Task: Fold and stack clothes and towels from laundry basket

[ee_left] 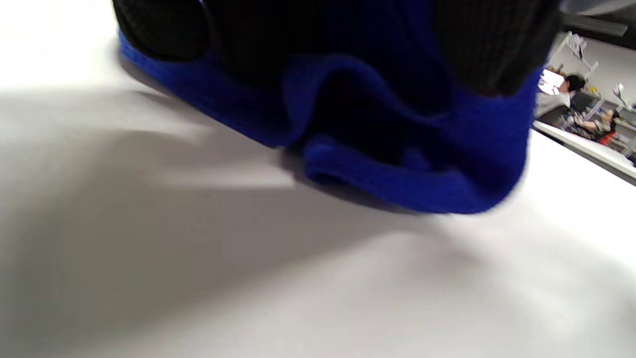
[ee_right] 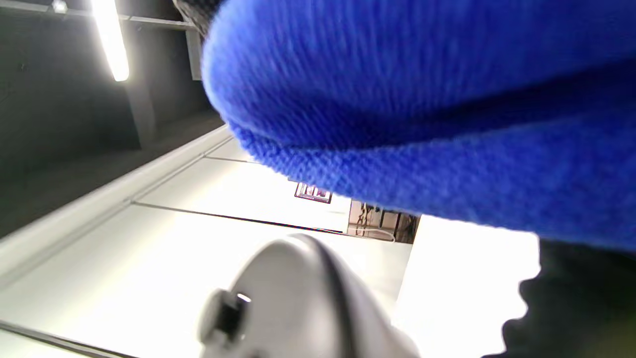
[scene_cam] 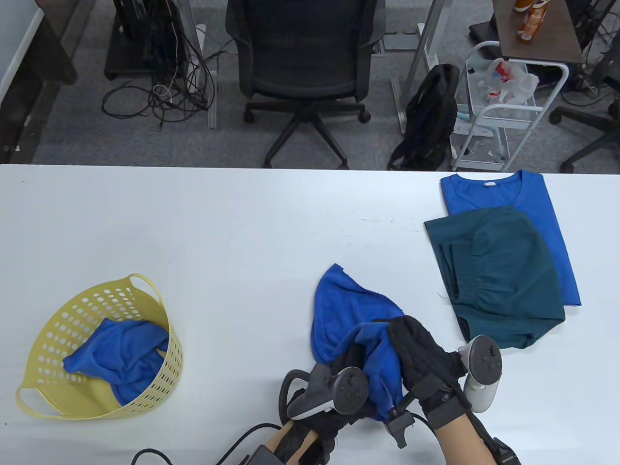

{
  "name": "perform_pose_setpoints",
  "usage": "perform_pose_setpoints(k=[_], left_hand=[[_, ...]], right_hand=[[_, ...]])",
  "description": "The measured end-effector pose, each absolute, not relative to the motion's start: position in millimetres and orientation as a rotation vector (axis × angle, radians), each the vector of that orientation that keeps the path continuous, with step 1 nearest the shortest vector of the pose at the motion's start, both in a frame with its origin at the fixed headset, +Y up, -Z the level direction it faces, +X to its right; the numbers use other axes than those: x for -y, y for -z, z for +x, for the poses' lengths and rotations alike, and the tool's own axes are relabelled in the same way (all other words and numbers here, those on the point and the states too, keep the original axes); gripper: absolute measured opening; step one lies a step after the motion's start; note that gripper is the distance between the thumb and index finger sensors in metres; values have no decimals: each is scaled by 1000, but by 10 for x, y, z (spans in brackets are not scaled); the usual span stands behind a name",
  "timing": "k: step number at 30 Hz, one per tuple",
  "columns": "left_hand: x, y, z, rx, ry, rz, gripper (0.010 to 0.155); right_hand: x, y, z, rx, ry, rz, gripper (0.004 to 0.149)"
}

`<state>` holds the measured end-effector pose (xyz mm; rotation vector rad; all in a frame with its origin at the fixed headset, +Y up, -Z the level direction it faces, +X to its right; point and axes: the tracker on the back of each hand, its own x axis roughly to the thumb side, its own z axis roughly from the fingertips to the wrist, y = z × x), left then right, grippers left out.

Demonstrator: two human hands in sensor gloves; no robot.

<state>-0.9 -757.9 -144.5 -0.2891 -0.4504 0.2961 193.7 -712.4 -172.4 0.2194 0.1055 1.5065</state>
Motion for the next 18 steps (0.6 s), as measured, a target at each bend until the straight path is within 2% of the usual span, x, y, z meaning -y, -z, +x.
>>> perform_pose_setpoints(k=[1, 3, 4, 7, 10, 13, 15, 16, 18], left_hand=[[7570, 1463, -36, 439, -307, -273, 96], [7532, 1557, -168, 405, -380, -267, 54], [7523, 1592, -227, 391, -425, -279, 46], [7521, 1729, -460, 368, -622, -338, 44], [7521, 1779, -644, 260, -828, -330, 43], [7422, 1751, -518, 494, -637, -332, 37], [7410, 1660, -318, 592, -455, -372, 44], [7446, 1595, -177, 643, -362, -416, 56], [7543, 1521, 28, 691, -194, -529, 90]], right_hand=[[7130, 1730, 1954, -102, -1507, 215, 40], [7133, 1753, 2019, -81, -1502, 196, 40], [7131, 1760, 2045, -79, -1495, 190, 39], [7137, 1784, 2121, -63, -1478, 166, 40], [7173, 1803, 2151, -65, -1463, 140, 39], [7205, 1811, 2155, -72, -1433, 111, 40], [7218, 1813, 2169, -66, -1436, 93, 40], [7224, 1812, 2178, -68, -1437, 83, 40], [7233, 1810, 2183, -71, -1430, 72, 40]])
